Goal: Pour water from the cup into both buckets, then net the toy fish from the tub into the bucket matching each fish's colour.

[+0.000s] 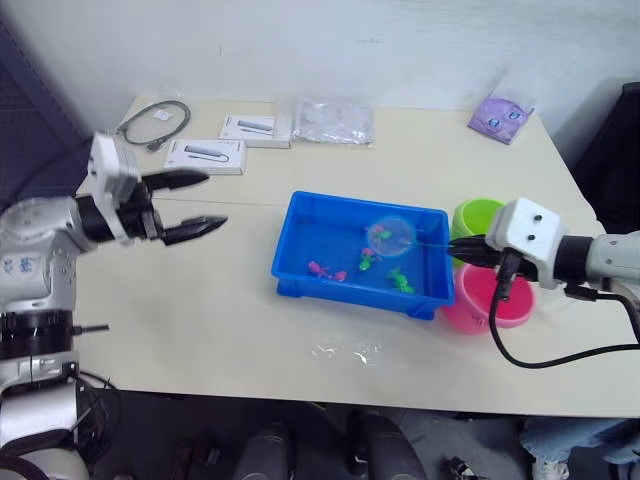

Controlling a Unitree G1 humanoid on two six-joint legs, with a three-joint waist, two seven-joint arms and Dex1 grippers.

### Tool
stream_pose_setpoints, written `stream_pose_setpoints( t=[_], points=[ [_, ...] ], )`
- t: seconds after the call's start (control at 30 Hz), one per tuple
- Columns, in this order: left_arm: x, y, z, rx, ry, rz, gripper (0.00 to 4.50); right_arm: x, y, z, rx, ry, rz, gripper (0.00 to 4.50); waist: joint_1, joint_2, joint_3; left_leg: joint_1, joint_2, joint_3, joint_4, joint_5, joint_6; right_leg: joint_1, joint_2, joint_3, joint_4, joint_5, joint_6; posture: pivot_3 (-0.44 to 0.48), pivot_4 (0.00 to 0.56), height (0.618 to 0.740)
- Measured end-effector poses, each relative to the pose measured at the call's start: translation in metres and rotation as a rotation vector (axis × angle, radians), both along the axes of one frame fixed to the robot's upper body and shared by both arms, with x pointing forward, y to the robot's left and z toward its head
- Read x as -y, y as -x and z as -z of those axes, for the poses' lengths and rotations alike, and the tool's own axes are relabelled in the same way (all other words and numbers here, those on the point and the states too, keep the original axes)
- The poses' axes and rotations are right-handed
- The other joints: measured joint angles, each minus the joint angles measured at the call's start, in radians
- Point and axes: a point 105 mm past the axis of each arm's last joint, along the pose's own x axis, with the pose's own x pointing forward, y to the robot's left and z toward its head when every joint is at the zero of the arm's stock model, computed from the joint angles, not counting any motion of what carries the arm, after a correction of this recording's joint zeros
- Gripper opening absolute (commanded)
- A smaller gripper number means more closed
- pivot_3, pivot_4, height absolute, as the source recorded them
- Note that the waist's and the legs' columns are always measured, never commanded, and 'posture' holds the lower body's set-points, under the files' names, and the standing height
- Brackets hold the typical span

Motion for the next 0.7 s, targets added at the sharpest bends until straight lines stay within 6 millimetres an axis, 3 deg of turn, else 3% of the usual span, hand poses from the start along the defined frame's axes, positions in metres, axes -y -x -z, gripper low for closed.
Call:
stream_pose_setpoints(
  t=[0.17,0.37,0.7],
  points=[
    [0.001,0.008,0.018,-0.032,-0.022,-0.007,4.49,0.016,-0.014,0.002,0.051,0.085,0.053,0.00,-0.004,0.000,0.000,0.000,0.000,0.000,0.000,0.000,-0.001,-0.001,0.000,0.001,0.000,0.000,0.000,0.000,0.150,0.740],
    [0.017,0.017,0.031,-0.039,-0.062,0.037,4.49,0.005,-0.029,0.004,0.101,0.101,0.044,0.00,-0.006,0.000,0.000,0.001,0.000,0.001,0.000,0.001,-0.002,-0.001,0.000,0.002,0.000,0.000,0.000,0.000,0.150,0.740],
    [0.042,0.011,0.043,-0.028,-0.033,0.061,4.49,-0.026,-0.052,0.012,0.151,0.131,-0.034,0.00,-0.005,0.000,0.000,0.001,0.000,0.001,0.001,0.001,-0.002,-0.001,0.000,0.001,0.003,0.000,0.000,0.000,0.150,0.740]
  ],
)
